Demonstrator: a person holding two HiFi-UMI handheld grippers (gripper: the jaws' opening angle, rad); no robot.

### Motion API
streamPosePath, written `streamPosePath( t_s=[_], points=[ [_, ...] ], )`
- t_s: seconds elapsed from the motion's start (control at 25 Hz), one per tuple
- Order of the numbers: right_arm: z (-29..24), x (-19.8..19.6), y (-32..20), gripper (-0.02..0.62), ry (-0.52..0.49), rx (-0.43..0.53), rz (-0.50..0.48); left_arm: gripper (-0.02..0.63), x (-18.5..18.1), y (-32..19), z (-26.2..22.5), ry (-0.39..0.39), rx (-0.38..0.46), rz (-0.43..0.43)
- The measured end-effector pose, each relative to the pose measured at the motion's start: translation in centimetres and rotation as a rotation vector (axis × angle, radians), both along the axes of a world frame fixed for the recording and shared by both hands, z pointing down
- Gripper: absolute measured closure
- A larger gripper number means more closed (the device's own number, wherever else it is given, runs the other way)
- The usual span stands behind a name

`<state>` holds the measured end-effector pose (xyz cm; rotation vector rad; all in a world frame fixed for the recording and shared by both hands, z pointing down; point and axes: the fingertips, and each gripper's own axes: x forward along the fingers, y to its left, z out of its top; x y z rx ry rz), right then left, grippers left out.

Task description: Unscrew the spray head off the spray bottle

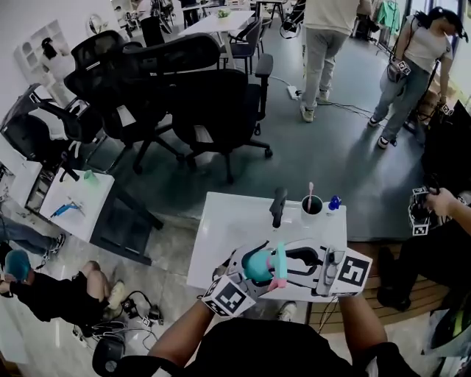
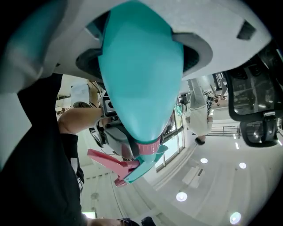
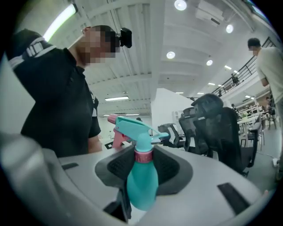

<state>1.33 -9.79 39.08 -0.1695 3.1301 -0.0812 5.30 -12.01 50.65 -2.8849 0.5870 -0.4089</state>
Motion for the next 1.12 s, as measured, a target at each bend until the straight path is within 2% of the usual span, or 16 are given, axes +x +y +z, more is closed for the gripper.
streamPosePath(
  t_s=[0.12,0.4,0.68,0.96,1.12],
  points=[
    [0.2,0.2,-0.7,0.454,-0.007,0.01,0.035,0.16,-0.2,-0.9,0.3,-0.01,-0.009,-0.044],
    [1.2,1.9,-2.7,0.451,-0.062,-0.021,0.226,0.16,-3.0,-4.4,0.8,0.004,-0.098,-0.254],
    [1.8,0.5,-2.4,0.417,-0.044,-0.042,0.282,0.16,-3.2,-4.8,1.5,0.009,-0.133,-0.288],
    [0.7,1.3,-2.1,0.42,-0.124,-0.128,0.306,0.16,-4.4,-5.7,2.8,-0.008,-0.178,-0.365],
    [0.7,0.7,-2.4,0.4,-0.114,-0.142,0.344,0.16,-4.9,-5.8,4.2,-0.026,-0.192,-0.399]
  ],
)
